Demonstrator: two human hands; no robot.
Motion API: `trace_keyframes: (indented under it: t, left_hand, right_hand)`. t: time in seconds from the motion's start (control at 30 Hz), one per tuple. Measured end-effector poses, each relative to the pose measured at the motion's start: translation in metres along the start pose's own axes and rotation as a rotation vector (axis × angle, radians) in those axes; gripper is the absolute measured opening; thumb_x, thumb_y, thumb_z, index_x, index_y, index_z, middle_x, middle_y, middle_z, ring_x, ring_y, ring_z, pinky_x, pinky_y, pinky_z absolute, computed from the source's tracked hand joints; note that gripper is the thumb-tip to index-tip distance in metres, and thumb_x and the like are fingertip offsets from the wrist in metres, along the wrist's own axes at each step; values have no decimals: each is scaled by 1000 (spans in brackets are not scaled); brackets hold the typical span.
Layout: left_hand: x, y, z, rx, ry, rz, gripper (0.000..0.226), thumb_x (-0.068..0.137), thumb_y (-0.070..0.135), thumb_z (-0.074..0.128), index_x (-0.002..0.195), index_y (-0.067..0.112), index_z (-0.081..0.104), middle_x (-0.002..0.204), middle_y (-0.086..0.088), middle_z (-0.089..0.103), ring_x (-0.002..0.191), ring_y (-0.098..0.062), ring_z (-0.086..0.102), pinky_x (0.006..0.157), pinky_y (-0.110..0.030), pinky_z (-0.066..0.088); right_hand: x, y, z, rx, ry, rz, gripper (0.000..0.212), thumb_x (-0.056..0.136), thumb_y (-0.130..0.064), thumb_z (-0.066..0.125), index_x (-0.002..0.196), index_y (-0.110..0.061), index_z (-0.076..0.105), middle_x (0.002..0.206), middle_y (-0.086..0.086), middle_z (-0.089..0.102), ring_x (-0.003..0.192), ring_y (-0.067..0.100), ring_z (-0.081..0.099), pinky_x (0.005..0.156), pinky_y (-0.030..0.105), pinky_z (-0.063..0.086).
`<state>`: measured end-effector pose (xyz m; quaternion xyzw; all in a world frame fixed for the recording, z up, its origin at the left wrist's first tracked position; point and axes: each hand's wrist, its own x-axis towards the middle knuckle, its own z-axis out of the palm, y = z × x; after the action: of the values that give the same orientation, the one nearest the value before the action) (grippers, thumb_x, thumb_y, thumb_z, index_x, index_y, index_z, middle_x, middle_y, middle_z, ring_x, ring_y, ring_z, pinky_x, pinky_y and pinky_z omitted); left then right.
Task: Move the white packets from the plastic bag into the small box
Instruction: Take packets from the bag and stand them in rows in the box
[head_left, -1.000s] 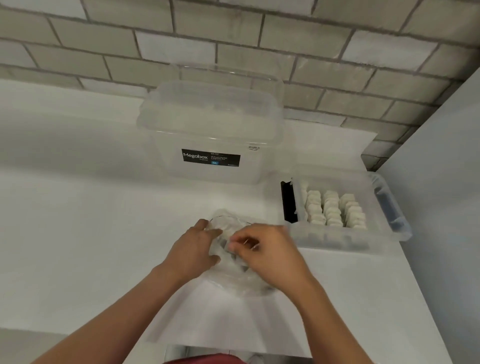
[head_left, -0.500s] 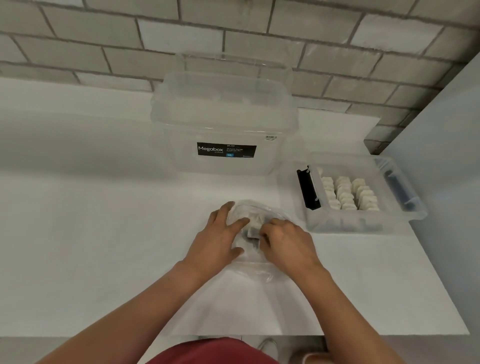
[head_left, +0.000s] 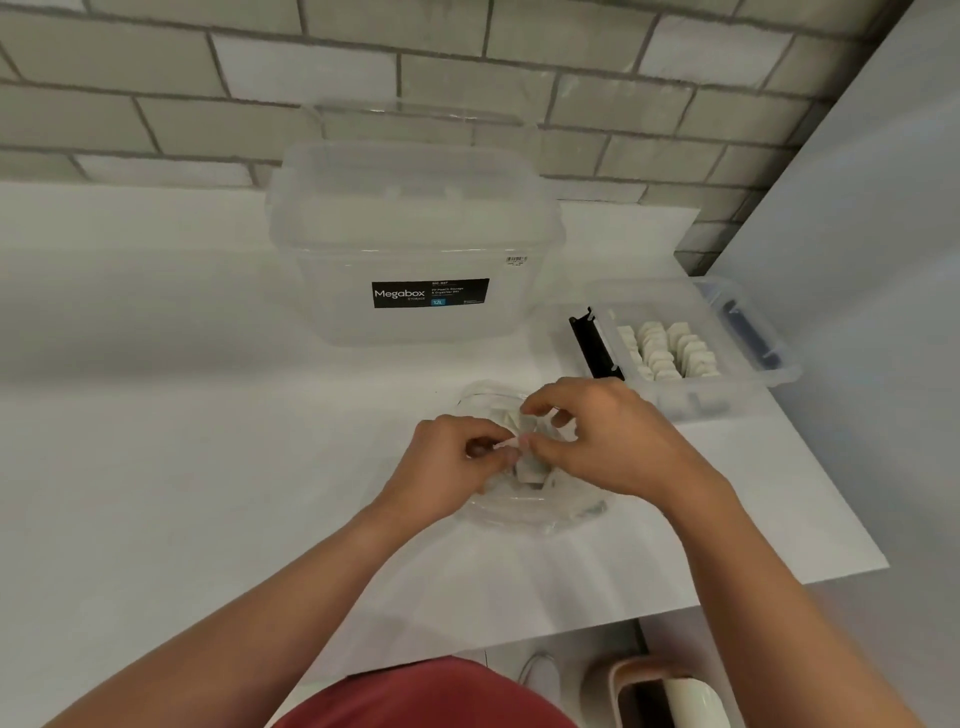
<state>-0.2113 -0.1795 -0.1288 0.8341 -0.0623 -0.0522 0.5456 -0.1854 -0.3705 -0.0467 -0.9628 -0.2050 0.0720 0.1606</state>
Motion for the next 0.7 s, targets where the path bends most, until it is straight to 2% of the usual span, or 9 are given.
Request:
trace_keyframes:
  t: [0.1,0.17,0.27,0.33,0.5,0.6,0.63,0.7]
  left_hand:
    - [-2,0,-1,-271,-40,-114,8,88,25,76,95,24,79,81,-1,76,75,-26,73,80,-40,61]
    - [-2,3,-1,-349,-59,-116,8,89,21,75,96,19,79,83,-7,75,81,-30,73,83,-40,61]
    - [0,10,0,-405,-65,-115,11,89,17,75,99,15,79,84,-9,75,81,-25,74,78,-32,60]
    - [2,15,1,-419,-72,-109,11,88,16,75,98,15,78,82,-9,75,79,-23,73,76,-29,59]
    - [10,25,7,-387,-69,-83,16,87,20,77,103,19,78,87,-3,77,82,-22,73,80,-36,61]
    - [20,33,14,-195,51,-28,29,82,29,81,110,31,74,98,12,75,86,-8,71,83,-35,59]
    - [23,37,17,-156,85,0,31,80,30,82,110,33,73,99,14,73,87,-5,69,82,-34,59]
    - [29,45,26,-91,123,71,32,80,32,82,110,33,73,100,16,70,90,-5,67,78,-33,58]
  right_hand:
    - [-2,9,-17,222,23,12,32,86,-44,75,117,-33,72,108,-20,70,92,-3,66,80,24,58]
    - [-2,8,-22,255,8,-12,25,88,-36,76,113,-30,74,104,-18,72,89,-4,67,79,18,56]
    - [0,5,-22,204,16,-63,12,90,-28,75,102,-27,77,94,-17,74,84,-3,67,77,16,54]
    - [2,6,-25,209,22,-66,11,90,-27,74,101,-26,77,93,-17,73,84,-3,67,76,15,54]
    - [1,18,-43,145,22,-88,8,92,-28,73,98,-29,79,90,-17,74,84,1,67,80,24,55]
    - [0,35,-65,143,185,-36,9,92,-26,72,98,-28,79,84,-17,75,79,1,66,74,16,50]
    - [1,43,-73,136,267,-9,9,93,-26,72,97,-29,79,82,-18,74,77,1,66,72,17,51]
    - [4,63,-86,106,440,37,8,92,-28,73,96,-31,78,78,-20,71,74,3,66,71,27,56]
